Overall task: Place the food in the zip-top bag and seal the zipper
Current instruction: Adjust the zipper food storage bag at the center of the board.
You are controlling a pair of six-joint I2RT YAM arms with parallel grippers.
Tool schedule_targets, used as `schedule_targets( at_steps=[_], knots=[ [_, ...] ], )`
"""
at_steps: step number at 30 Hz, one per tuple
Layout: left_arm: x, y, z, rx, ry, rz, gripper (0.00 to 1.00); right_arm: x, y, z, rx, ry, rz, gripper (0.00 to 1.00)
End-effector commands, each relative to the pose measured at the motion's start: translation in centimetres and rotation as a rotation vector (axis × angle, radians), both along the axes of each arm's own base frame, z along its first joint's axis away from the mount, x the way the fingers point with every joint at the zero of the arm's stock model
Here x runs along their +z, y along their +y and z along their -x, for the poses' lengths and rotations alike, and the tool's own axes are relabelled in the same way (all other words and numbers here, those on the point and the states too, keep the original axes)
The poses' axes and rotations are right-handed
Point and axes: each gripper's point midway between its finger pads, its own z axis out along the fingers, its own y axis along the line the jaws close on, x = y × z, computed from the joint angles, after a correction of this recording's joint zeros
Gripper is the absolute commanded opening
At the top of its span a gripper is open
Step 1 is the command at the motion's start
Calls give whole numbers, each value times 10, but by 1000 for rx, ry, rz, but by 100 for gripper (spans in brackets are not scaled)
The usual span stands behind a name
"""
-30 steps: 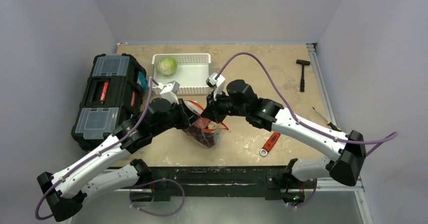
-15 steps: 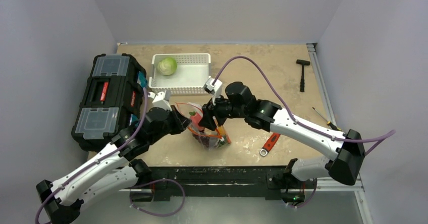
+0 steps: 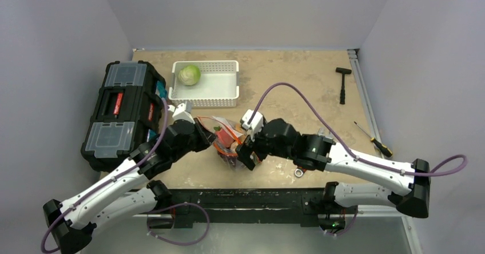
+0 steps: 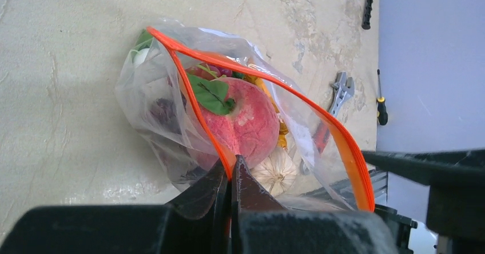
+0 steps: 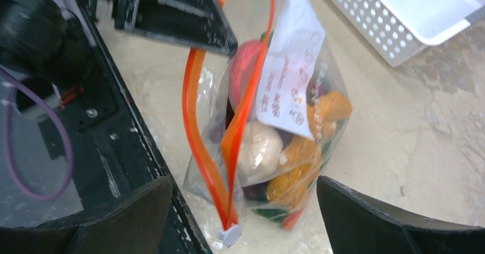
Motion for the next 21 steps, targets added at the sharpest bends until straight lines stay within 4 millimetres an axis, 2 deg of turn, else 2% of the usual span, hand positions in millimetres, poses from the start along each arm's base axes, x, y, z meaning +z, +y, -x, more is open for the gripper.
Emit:
schedule_targets(
  at_steps=[1, 6, 10, 19, 21],
  knots=[
    [27, -2, -10, 93, 14, 90, 0, -17, -16, -6, -188, -146, 115, 97],
    [30, 1, -10, 131, 36, 114, 0, -21, -24, -9, -320, -257, 179, 97],
    [36, 7, -10, 163, 34, 118, 0, -23, -19, -6, -353, -329, 221, 92],
    [40, 15, -11, 210, 41, 124, 0, -24, 1, 0, -338, -343, 250, 66],
    [41, 16, -10, 214, 41, 124, 0, -19, 4, 1, -331, -339, 220, 55]
  ],
)
